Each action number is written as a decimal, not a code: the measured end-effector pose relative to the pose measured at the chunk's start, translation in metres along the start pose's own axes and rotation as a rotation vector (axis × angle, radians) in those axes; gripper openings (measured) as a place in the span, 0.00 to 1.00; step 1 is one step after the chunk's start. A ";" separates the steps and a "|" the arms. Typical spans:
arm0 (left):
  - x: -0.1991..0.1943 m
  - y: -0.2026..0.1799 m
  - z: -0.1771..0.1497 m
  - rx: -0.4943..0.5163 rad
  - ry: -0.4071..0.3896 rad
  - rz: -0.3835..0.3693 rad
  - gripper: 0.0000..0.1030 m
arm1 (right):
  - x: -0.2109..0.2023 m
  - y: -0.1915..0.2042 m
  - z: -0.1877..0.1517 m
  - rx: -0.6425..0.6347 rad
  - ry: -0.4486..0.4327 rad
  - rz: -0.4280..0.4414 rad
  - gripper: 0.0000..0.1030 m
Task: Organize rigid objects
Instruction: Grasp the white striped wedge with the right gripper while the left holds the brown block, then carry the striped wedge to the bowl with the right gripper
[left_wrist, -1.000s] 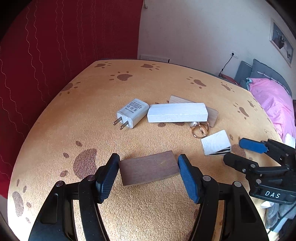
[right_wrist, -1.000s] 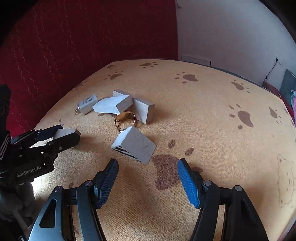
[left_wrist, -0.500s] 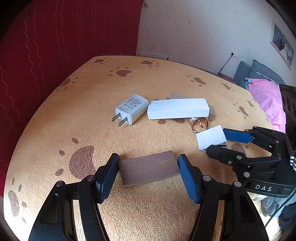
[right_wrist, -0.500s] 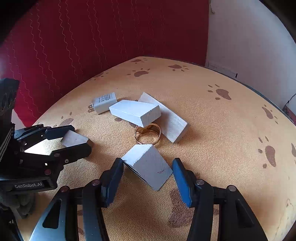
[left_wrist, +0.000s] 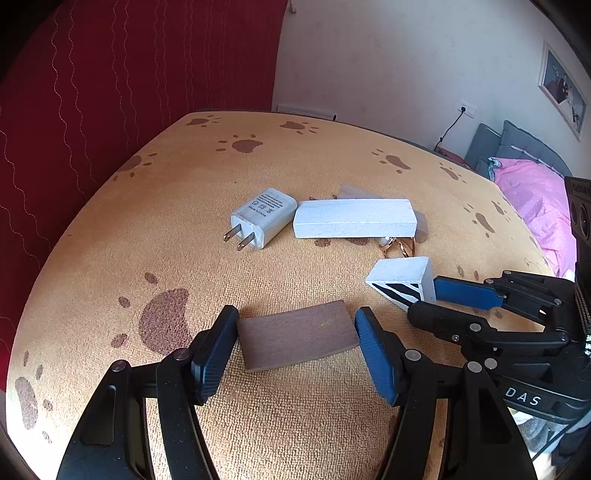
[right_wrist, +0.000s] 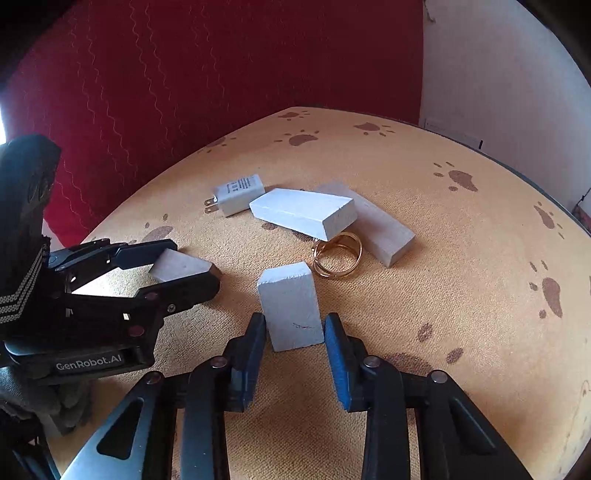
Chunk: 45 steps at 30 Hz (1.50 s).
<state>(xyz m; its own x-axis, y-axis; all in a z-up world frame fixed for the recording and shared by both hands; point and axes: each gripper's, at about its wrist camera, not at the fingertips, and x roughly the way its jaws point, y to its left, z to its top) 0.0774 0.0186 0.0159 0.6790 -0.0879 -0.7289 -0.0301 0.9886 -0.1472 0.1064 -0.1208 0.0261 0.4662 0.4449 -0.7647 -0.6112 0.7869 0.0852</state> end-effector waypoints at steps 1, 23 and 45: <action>0.000 0.000 0.000 -0.001 -0.001 0.000 0.64 | 0.002 0.000 0.001 0.005 -0.001 -0.006 0.36; -0.014 -0.001 -0.006 -0.002 -0.011 -0.017 0.64 | -0.020 0.004 -0.016 0.138 -0.069 -0.041 0.31; -0.044 -0.068 -0.023 0.139 -0.016 -0.104 0.64 | -0.106 -0.025 -0.096 0.396 -0.164 -0.165 0.30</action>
<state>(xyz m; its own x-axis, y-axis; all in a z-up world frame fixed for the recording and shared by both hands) 0.0324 -0.0478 0.0425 0.6849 -0.1893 -0.7036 0.1417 0.9818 -0.1262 0.0106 -0.2291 0.0439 0.6516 0.3365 -0.6798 -0.2433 0.9416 0.2329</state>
